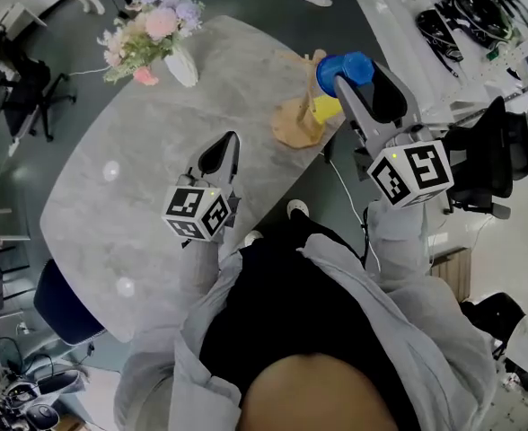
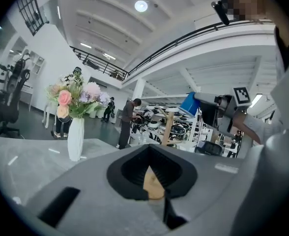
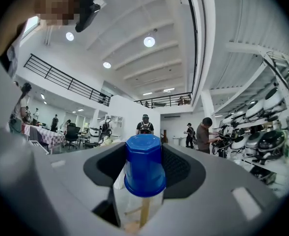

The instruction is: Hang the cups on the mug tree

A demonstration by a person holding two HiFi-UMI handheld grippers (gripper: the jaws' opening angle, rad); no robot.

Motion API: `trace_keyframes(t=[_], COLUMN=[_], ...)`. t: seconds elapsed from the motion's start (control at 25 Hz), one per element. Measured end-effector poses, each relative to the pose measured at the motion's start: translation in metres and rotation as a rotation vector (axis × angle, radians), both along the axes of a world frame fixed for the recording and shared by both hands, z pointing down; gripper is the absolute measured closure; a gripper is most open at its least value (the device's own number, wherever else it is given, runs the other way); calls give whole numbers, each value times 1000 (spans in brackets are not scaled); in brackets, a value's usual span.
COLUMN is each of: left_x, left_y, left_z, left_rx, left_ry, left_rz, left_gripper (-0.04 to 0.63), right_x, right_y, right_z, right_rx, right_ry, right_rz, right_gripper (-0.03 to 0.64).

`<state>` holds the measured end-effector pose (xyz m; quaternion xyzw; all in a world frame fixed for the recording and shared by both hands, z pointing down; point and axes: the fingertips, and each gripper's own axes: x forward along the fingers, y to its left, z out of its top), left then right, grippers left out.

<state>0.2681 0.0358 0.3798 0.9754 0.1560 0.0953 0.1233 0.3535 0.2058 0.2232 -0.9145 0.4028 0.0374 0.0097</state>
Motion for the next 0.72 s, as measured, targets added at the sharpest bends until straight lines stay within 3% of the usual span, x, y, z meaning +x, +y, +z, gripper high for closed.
trace_keyframes(t=[0.32,0.72], left_x=[15,31], left_y=[11,22], left_z=[7,24], left_rx=[16,34], left_ry=[-30,-95], left_rz=[-17,-57], left_gripper=[592,592], right_x=[49,76], right_y=[38,41], right_z=[11,48], right_rx=[98,355], right_ry=[-89,-330], right_rz=[48,-55], right_gripper=[379,379])
